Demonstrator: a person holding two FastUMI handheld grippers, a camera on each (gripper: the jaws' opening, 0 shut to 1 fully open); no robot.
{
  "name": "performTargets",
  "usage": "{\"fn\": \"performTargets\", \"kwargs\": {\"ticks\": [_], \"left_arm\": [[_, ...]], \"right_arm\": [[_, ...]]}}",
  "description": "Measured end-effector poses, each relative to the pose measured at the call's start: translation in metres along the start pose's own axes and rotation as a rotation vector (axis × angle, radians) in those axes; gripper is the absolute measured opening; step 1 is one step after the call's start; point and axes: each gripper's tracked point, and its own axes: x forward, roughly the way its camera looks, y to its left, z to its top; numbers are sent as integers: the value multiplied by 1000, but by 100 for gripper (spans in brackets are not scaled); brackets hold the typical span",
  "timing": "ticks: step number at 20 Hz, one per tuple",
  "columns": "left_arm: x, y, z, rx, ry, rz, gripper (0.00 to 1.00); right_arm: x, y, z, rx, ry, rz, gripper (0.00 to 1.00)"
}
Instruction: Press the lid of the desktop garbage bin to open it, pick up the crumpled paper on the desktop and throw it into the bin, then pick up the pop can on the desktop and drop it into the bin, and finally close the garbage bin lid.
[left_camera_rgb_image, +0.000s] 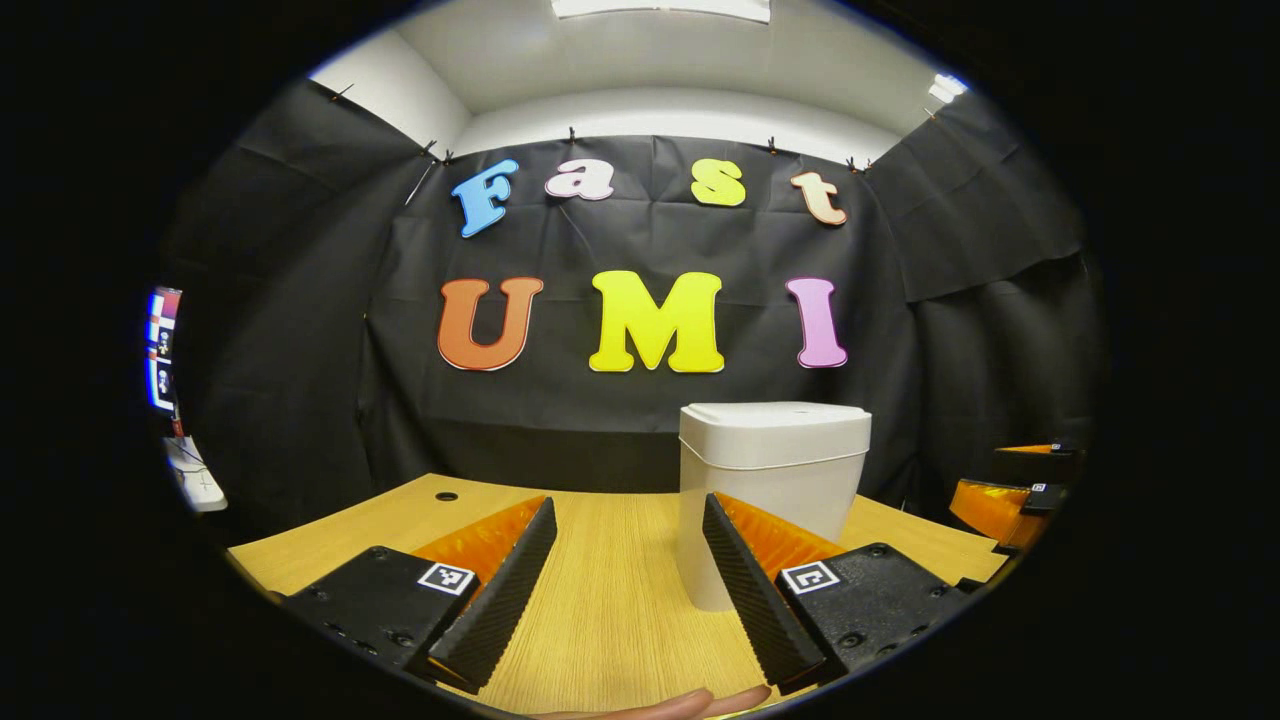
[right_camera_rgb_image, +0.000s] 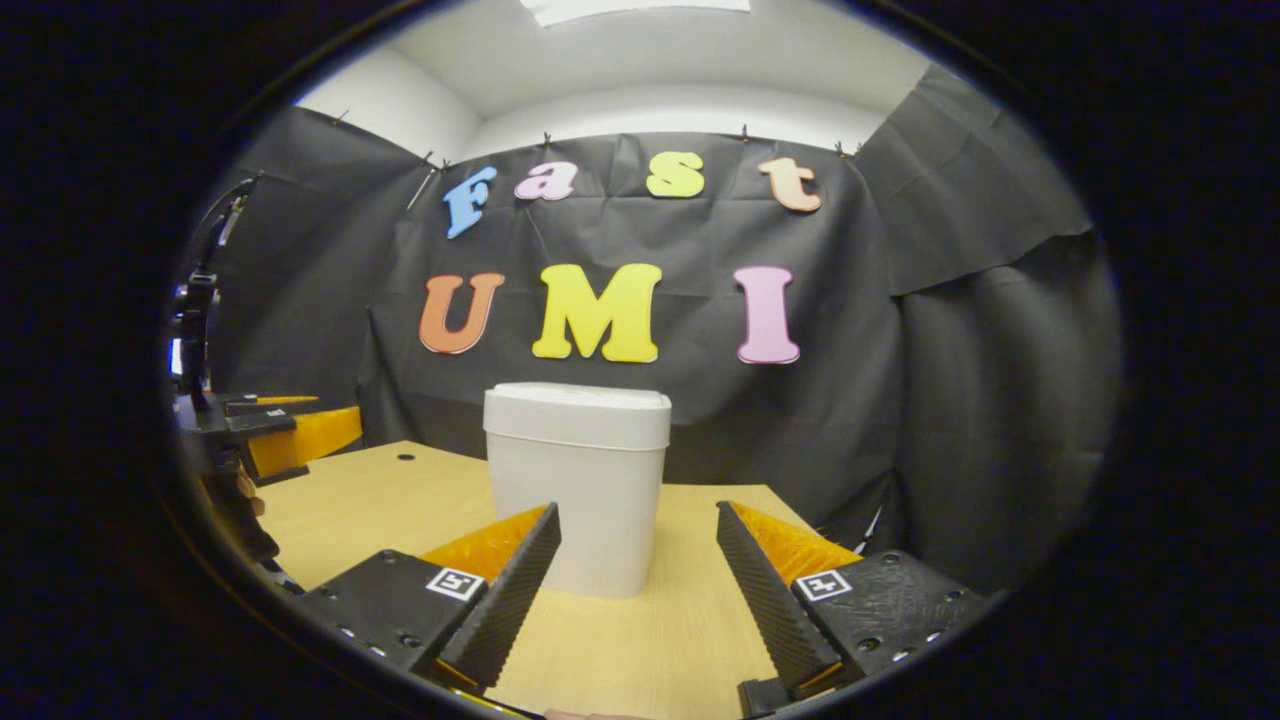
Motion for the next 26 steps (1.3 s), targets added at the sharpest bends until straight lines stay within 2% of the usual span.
{"fn": "performTargets", "kwargs": {"ticks": [12, 17, 18, 19, 22, 23, 25, 26], "left_arm": [[4, 2, -4, -6, 12, -1, 95], [2, -3, -5, 2, 11, -11, 95], [2, -5, -6, 4, 12, -13, 95], [2, -5, -7, 5, 12, -15, 95], [4, -9, -7, 7, 16, -19, 95], [4, -10, -8, 7, 18, -22, 95], [5, -11, -10, 5, 21, -24, 96], [5, -12, -11, 5, 24, -26, 96]], "right_arm": [[0, 13, -5, -22, 20, 10, 97], [2, 8, -11, -18, 35, 2, 95], [3, 7, -12, -14, 39, 0, 98], [3, 6, -14, -10, 42, -1, 95], [4, 0, -17, 4, 51, -12, 95], [4, -1, -17, 7, 52, -15, 98], [4, -3, -17, 8, 50, -21, 98], [4, -4, -16, 6, 47, -23, 95]]}}
